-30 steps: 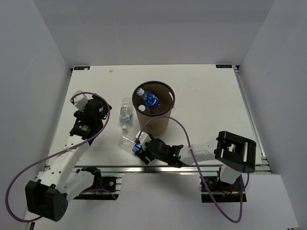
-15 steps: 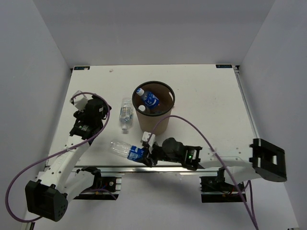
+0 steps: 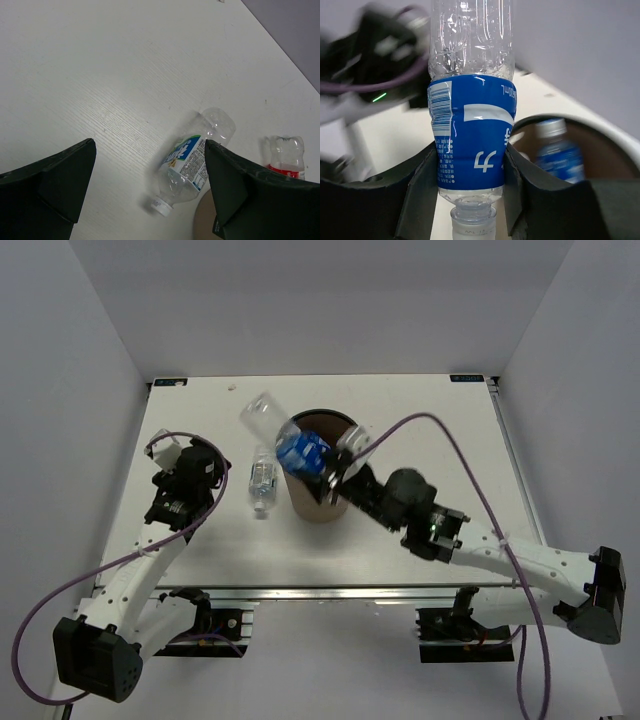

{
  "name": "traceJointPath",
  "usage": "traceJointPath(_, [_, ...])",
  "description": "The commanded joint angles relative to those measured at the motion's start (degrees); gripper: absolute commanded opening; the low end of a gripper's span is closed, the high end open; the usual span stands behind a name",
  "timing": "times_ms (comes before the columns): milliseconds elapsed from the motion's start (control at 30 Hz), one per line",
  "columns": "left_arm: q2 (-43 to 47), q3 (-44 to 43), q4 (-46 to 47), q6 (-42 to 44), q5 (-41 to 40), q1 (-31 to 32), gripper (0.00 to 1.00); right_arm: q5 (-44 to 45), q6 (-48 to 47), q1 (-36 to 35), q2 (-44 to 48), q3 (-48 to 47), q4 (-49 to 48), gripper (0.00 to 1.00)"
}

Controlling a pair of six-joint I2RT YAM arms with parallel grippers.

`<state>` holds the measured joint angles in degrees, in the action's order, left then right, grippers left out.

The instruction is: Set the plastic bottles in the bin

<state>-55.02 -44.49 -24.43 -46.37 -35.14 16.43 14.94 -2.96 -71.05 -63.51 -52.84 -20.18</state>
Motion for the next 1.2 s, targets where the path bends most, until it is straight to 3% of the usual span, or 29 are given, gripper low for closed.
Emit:
traceJointPath(0, [0.7, -1.0, -0.4, 0.1, 0.2, -0.3, 0.98, 1.2, -1.2, 10.6, -2.2, -6.4, -1.3, 0.31])
traceJointPath(167, [0.5, -0.9, -0.2, 0.1, 0.4, -0.3, 0.98, -4.5, 0.2, 21.4, -8.0, -9.8, -3.4, 0.32])
traceJointPath(500, [-0.4, -1.1, -0.4, 0.0, 1.0, -0.3, 0.98, -10.7, 5.0, 26.9, -14.1, -6.2, -7.5, 0.36])
traceJointPath(600, [-0.4, -0.9, -0.2, 0.1, 1.5, -0.3, 0.98, -10.1, 5.4, 26.9, -12.9, -4.2, -7.7, 0.48])
traceJointPath(633, [-0.3, -0.8, 0.0, 0.1, 1.7, -0.3, 0.98, -10.0, 5.5, 27.0, -12.6, -3.8, -7.6, 0.59])
traceJointPath(733, [-1.0, -0.9, 0.6, 0.7, 3.3, -0.3, 0.98, -10.5, 5.6, 27.0, -11.8, -2.7, -7.1, 0.74])
traceJointPath(833, [-1.8, -0.9, 1.2, 1.6, 4.6, -0.3, 0.98, -10.3, 5.5, 27.1, -11.3, -2.0, -6.9, 0.83])
traceJointPath(1167, [-4.1, -0.2, 6.6, 7.0, 11.6, -0.3, 0.98, -10.1, 5.1, 27.0, -8.7, -1.1, -5.7, 0.85])
